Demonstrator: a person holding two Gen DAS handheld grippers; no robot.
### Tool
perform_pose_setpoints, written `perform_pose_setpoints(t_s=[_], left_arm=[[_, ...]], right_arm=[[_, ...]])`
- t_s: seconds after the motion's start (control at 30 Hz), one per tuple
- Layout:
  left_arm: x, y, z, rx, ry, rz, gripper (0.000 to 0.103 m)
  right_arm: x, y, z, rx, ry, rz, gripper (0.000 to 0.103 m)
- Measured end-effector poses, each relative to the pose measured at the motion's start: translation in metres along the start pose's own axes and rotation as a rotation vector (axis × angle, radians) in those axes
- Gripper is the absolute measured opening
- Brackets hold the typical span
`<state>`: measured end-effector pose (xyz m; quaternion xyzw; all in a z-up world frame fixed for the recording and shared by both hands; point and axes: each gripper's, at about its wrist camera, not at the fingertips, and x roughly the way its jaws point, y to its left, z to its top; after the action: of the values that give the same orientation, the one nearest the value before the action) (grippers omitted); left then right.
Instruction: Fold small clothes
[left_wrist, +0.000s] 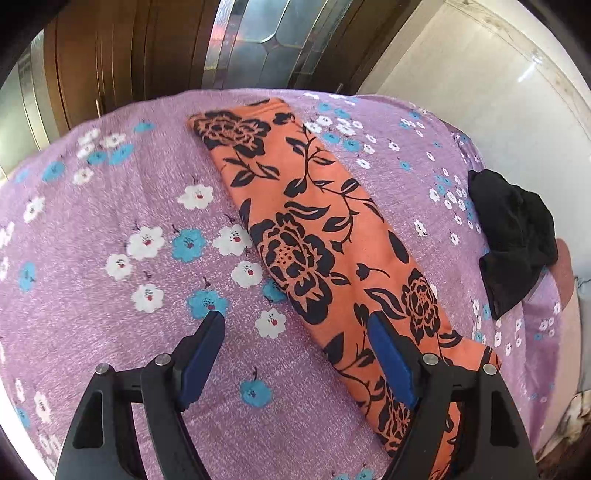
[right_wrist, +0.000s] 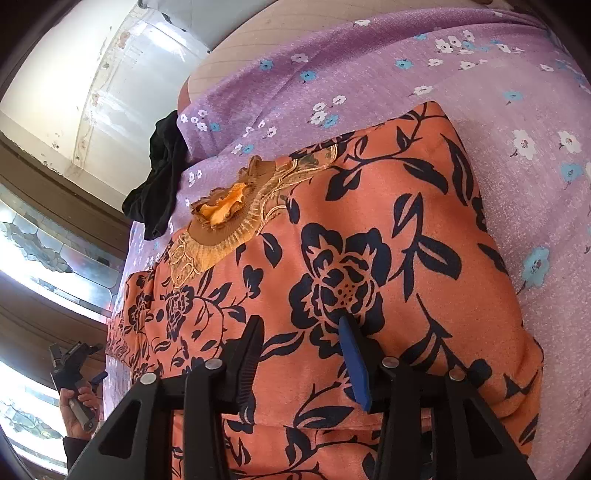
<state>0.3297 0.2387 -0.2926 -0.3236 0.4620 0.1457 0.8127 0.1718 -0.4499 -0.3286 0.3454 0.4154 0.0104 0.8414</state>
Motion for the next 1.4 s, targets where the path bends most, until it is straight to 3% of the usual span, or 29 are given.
perform_pose_setpoints(t_s=[0.1, 0.2, 0.27, 0.37, 0.4, 0.43, 0.53, 0.63, 0.77, 0.93, 1.1, 1.17, 1.23, 1.33, 1.4], left_arm=[[0.001, -0.005, 0.007, -0.001, -0.029, -0.029, 0.08], [0.013, -0.01, 0.021, -0.004, -0.007, -0.096, 0.08], [0.018, -0.012, 0.029, 0.007, -0.038, -0.086, 0.075], [0.03, -0.015, 0.041, 0.053, -0.069, -0.061, 0.043], [0.033, -0.013, 0.044, 0.056, -0.075, -0.051, 0.021], [0.036, -0.012, 0.047, 0.048, -0.07, -0.045, 0.008], [0.028, -0.017, 0.045, 0.047, -0.085, -0.044, 0.007], [-0.002, -0.058, 0.03, 0.19, -0.162, -0.032, 0.007], [-0.054, -0.136, -0.022, 0.429, -0.228, -0.118, 0.006], [-0.096, -0.236, -0.147, 0.818, -0.245, -0.207, 0.007], [-0.087, -0.293, -0.297, 1.181, -0.153, -0.224, 0.009], [-0.071, -0.301, -0.352, 1.348, -0.047, -0.185, 0.024], [-0.063, -0.294, -0.386, 1.441, 0.004, -0.139, 0.056], [-0.082, -0.276, -0.391, 1.453, -0.043, -0.136, 0.061], [-0.104, -0.266, -0.368, 1.386, -0.079, -0.189, 0.066]], right_arm=[[0.002, 0.006, -0.001, -0.024, -0.005, -0.013, 0.054], [0.002, 0.007, -0.001, -0.039, -0.006, -0.021, 0.054], [0.002, 0.006, -0.001, -0.034, -0.005, -0.016, 0.054], [0.002, 0.005, 0.0, -0.035, -0.005, -0.013, 0.054], [0.002, 0.006, 0.0, -0.038, -0.004, -0.015, 0.054], [0.003, 0.006, 0.0, -0.04, -0.005, -0.018, 0.054], [0.002, 0.009, 0.0, -0.049, -0.012, -0.029, 0.054], [0.001, 0.013, 0.001, -0.057, -0.015, -0.039, 0.054], [-0.009, 0.013, 0.003, -0.032, -0.036, -0.009, 0.054], [-0.033, 0.012, 0.009, -0.005, -0.104, 0.022, 0.054], [-0.059, -0.002, 0.019, 0.069, -0.182, 0.06, 0.054], [-0.07, -0.007, 0.023, 0.087, -0.214, 0.072, 0.054], [-0.079, -0.011, 0.026, 0.101, -0.238, 0.069, 0.055], [-0.084, -0.014, 0.029, 0.112, -0.237, 0.074, 0.055], [-0.083, -0.011, 0.03, 0.108, -0.224, 0.092, 0.055]])
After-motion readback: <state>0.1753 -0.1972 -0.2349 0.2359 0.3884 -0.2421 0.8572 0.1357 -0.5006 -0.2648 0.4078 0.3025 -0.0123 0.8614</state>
